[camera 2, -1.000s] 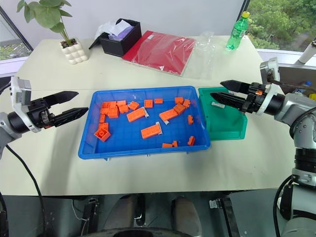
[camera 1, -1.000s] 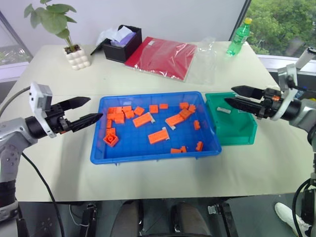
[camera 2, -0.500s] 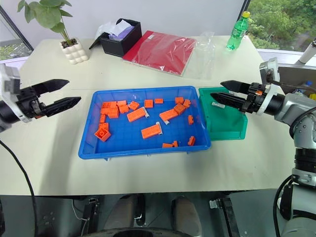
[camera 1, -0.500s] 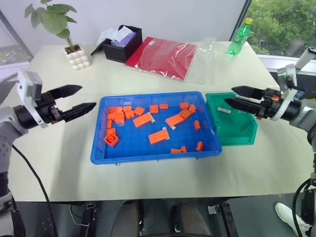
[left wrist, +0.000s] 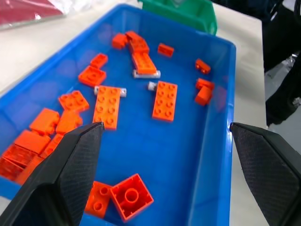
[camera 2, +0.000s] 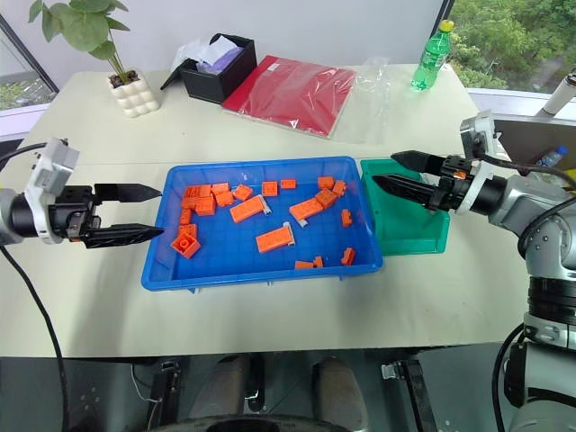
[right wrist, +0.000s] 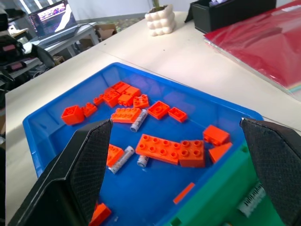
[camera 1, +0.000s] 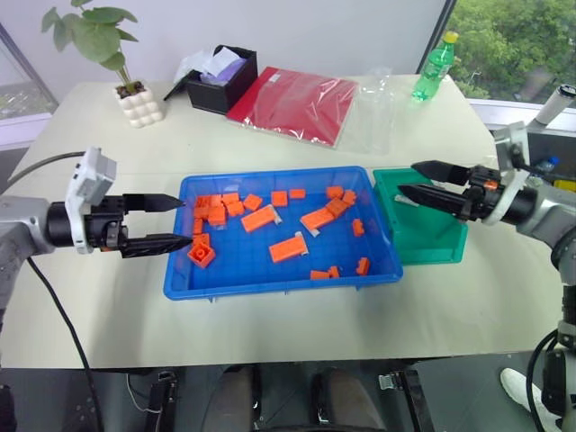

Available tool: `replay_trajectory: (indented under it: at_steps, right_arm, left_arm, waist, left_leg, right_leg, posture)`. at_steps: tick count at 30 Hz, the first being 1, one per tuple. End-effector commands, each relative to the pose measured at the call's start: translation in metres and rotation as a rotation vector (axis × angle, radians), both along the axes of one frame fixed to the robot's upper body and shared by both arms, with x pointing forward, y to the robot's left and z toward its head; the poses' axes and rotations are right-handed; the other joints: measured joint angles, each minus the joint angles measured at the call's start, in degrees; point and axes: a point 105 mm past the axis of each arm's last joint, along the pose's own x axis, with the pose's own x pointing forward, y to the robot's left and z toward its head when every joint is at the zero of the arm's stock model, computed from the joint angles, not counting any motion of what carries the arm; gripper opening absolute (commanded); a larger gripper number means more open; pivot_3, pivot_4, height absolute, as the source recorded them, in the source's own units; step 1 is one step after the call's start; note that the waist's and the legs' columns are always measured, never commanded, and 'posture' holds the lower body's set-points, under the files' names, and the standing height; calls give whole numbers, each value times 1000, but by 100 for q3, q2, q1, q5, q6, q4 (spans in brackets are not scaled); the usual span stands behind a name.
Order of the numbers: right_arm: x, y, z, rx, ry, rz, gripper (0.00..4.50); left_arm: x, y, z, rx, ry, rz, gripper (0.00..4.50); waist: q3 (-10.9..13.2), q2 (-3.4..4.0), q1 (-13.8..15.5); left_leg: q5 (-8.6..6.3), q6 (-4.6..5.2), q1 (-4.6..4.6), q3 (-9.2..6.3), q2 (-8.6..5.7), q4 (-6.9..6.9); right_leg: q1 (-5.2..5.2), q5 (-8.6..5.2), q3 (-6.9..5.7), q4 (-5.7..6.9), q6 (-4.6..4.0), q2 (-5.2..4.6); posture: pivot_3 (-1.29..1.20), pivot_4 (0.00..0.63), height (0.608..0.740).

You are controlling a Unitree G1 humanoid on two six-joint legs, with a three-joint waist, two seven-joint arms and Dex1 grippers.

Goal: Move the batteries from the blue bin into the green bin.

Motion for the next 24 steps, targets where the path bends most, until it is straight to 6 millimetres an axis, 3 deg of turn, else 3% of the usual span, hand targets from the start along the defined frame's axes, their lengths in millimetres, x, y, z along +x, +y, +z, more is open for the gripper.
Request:
replay_trajectory:
  at_steps: [1, 8, 15, 24]
  right_arm:
    - [-3, 4, 16, 0, -70, 12, 4466]
    - [4, 20, 41, -47, -154, 42, 4466]
    - [-6, 56, 59, -187, -232, 220, 4466]
    - [-13, 85, 27, -396, -214, 427, 4466]
  left_arm:
    - [1, 0, 7, 9, -53, 4, 4500]
    - [3, 2, 9, -4, -68, 31, 4500]
    - [5, -1, 15, -60, -93, 43, 4500]
    - [5, -2, 14, -72, -96, 50, 4500]
  waist:
    - [0, 0, 3]
    - [0, 0, -19]
    - [0, 0, -7]
    - [0, 0, 0]
  left_leg:
    - [0, 0, -1, 0, 0, 0]
    - [0, 0, -2, 1, 0, 1]
    - [0, 0, -10, 0, 2, 1]
    - [0, 1, -11, -1, 1, 5]
  right_leg:
    - [-1, 0, 0, 0, 0, 0]
    - [-4, 0, 0, 1, 0, 0]
    - [-13, 0, 0, 2, 0, 1]
    - [-13, 0, 0, 3, 0, -1]
  posture:
    - [0, 150, 740]
    - [0, 150, 740]
    - [0, 150, 740]
    - [0, 150, 740]
